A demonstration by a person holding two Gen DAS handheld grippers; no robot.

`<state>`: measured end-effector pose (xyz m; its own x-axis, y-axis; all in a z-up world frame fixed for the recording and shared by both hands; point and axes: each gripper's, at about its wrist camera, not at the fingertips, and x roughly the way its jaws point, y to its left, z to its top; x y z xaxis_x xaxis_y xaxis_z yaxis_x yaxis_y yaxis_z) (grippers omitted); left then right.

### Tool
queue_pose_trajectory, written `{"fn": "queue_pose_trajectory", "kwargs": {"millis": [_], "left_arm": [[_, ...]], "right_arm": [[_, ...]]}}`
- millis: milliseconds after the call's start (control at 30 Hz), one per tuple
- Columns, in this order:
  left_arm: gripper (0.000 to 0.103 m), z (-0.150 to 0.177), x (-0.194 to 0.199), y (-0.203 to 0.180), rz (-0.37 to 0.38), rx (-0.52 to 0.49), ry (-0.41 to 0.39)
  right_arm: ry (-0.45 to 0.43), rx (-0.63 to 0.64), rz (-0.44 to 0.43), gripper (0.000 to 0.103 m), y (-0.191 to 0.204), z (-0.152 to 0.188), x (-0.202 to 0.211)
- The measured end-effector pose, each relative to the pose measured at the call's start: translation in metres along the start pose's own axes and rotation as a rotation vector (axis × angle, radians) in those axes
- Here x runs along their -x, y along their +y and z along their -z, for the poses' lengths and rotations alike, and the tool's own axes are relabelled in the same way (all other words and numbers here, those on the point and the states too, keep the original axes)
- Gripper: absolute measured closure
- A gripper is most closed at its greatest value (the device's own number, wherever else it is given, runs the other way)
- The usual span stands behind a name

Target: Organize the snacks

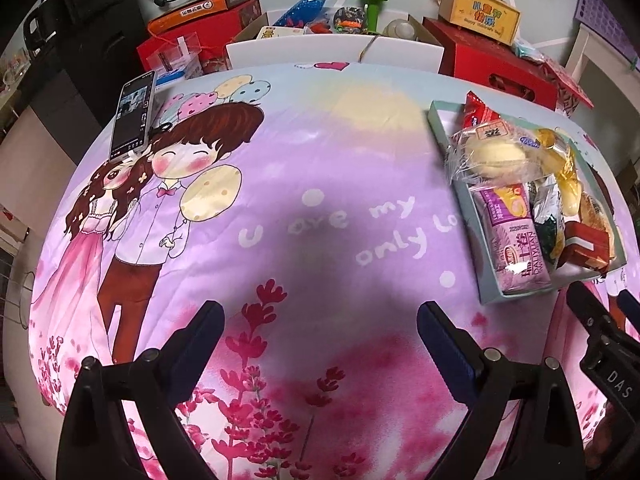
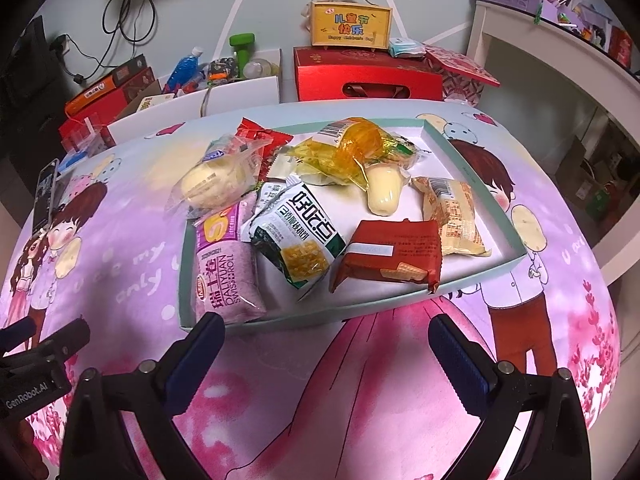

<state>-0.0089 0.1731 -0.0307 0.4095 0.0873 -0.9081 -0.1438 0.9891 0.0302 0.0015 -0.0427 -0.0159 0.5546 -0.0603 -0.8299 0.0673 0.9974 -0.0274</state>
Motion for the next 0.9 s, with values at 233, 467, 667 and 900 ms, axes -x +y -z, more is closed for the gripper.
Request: {"fn": "queue_pose_trajectory", "kwargs": {"millis": [233,467,667,900], "left_arm": [[0.006,0.0006,-0.0017,-0.0035,-0.013,-0.015,0.004],[0.006,0.0011,-0.0022,-0.0036,-0.016,-0.016,0.005],[0.006,0.0014,-0.0032,-0.0028,-0.018,-0.015,0.007],[0.006,0.0014,-0.0034,-0.0027,-0.017,-0.017,0.008]], "right_arm": [[-0.006,0.006,0.002,0.0,0.0004,-0.0007,0.0002],[-0.006,0.005,0.002,0.0,0.0008,-0.0004,0.001],[-0.007,0.005,0.002,0.0,0.001,-0.0004,0.0016],[-0.005,0.005,-0.001,0.0,0.0013,-0.0006,0.0014]]}}
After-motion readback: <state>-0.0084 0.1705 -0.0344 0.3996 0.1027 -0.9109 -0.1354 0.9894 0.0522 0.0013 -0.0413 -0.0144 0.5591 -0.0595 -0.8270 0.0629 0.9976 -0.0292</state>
